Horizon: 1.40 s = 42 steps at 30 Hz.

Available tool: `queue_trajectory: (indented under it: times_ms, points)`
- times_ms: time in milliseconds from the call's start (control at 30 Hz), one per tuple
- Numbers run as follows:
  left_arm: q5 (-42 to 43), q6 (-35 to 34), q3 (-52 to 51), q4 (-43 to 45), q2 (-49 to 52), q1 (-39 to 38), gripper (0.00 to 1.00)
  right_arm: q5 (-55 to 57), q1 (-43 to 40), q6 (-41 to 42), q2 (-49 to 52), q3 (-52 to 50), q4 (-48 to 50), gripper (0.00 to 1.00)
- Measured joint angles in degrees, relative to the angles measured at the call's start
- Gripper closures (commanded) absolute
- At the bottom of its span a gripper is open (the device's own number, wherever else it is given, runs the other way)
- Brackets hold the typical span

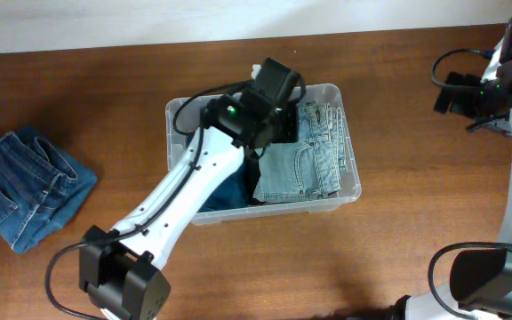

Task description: Pack container

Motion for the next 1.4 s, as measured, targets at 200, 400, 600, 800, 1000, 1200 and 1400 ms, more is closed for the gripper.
queue_trajectory:
  times_ms: [200, 400, 600, 800, 1000, 1200, 1400]
  points:
    - [-4.8, 2.0, 0.0, 5.7, 0.3, -2.6, 0.79, 0.0, 0.0, 0.0, 0.0, 0.0, 0.0, 0.01]
    - [-10.2, 3.4, 0.0, 7.0, 4.2, -4.8, 0.78, 0.0, 0.0, 0.0, 0.0, 0.0, 0.0, 0.01]
    - [-13.4, 3.8, 0.0, 7.1, 12.6, -4.7, 0.78, 0.0, 0.0, 0.0, 0.0, 0.0, 0.0, 0.01]
    - [-15.9, 3.8, 0.3, 7.4, 17.4, -4.7, 0.78, 0.0, 0.0, 0.0, 0.0, 0.0, 0.0, 0.01]
    - [-15.9, 4.2, 2.8, 5.4, 17.4, -4.8, 0.78, 0.0, 0.0, 0.0, 0.0, 0.0, 0.0, 0.01]
    - [-14.4, 4.4, 5.1, 4.3, 15.0, -5.1, 0.78, 0.0, 0.0, 0.0, 0.0, 0.0, 0.0, 0.01]
    - [-8.3, 4.4, 5.9, 2.5, 11.9, -6.7, 0.79, 0.0, 0.0, 0.0, 0.0, 0.0, 0.0, 0.02]
